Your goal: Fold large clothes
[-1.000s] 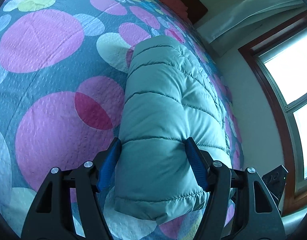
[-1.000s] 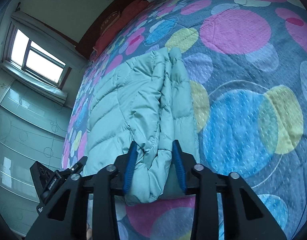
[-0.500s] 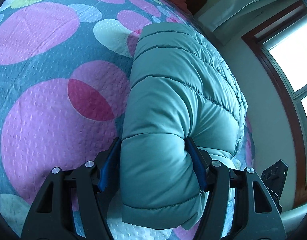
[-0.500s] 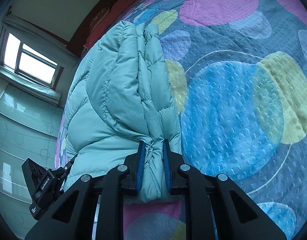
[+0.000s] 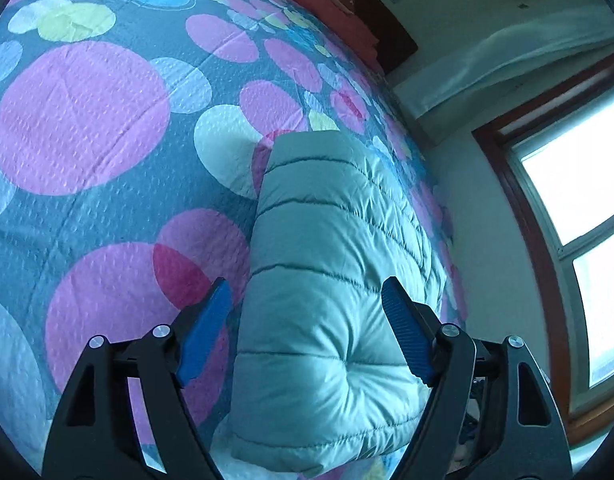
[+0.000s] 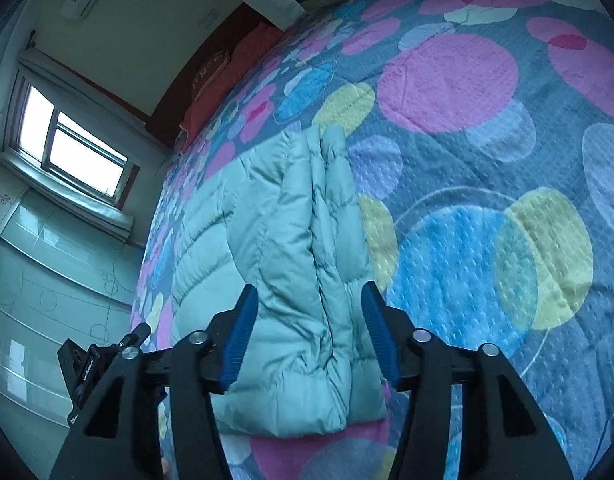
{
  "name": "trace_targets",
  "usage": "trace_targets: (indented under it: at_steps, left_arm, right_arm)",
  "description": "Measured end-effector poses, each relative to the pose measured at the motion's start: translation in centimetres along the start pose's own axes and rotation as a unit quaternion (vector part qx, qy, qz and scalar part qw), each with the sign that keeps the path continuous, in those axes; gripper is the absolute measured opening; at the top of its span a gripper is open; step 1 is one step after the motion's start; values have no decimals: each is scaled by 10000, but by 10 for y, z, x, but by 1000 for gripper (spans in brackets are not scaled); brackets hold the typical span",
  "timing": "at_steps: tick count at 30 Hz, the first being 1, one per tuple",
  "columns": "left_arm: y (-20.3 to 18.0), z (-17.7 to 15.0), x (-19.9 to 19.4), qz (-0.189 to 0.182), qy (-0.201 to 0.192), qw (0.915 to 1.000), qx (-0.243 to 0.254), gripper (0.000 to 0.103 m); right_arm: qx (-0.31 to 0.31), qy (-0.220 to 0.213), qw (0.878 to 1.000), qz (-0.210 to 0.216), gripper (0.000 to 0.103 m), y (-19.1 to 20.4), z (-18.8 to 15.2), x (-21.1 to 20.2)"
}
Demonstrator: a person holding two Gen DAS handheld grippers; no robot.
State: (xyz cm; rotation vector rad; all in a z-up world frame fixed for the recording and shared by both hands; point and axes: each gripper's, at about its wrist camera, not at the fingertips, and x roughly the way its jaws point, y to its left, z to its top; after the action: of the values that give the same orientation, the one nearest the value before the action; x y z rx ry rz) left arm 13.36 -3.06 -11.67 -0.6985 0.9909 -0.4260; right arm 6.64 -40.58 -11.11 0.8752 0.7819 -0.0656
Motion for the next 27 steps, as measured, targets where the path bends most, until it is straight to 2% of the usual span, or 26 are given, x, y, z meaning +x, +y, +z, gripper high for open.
trace_targets:
  at_steps: [3, 6, 11, 15, 17, 22, 27]
  left_arm:
    - [6, 7, 9, -88, -79, 9986, -518, 77]
    - [9, 12, 18, -261, 8, 9959, -869, 77]
    - [13, 12, 32, -305, 160, 9938, -1056, 78]
    - [23, 6, 48, -250, 423, 9908, -1262, 79]
    - [32, 3, 56, -312, 578, 9872, -1452, 84]
    - [33, 6, 65, -603, 652, 9844, -1518, 84]
    - [34, 10, 71, -609, 701, 9810, -1704, 85]
  right_arm:
    - [122, 7, 9998, 168, 59, 2, 16, 15]
    - [332, 67, 9990, 283, 59, 3, 27, 35]
    - [568, 6, 9983, 102, 60, -7, 36, 56]
    - [654, 54, 9977, 160, 67, -16, 37, 67]
    - [715, 102, 9972, 216, 70, -21, 36, 71]
    - [883, 81, 9948, 494, 74, -32, 32, 78]
    - [961, 37, 9934, 633, 74, -39, 33, 78]
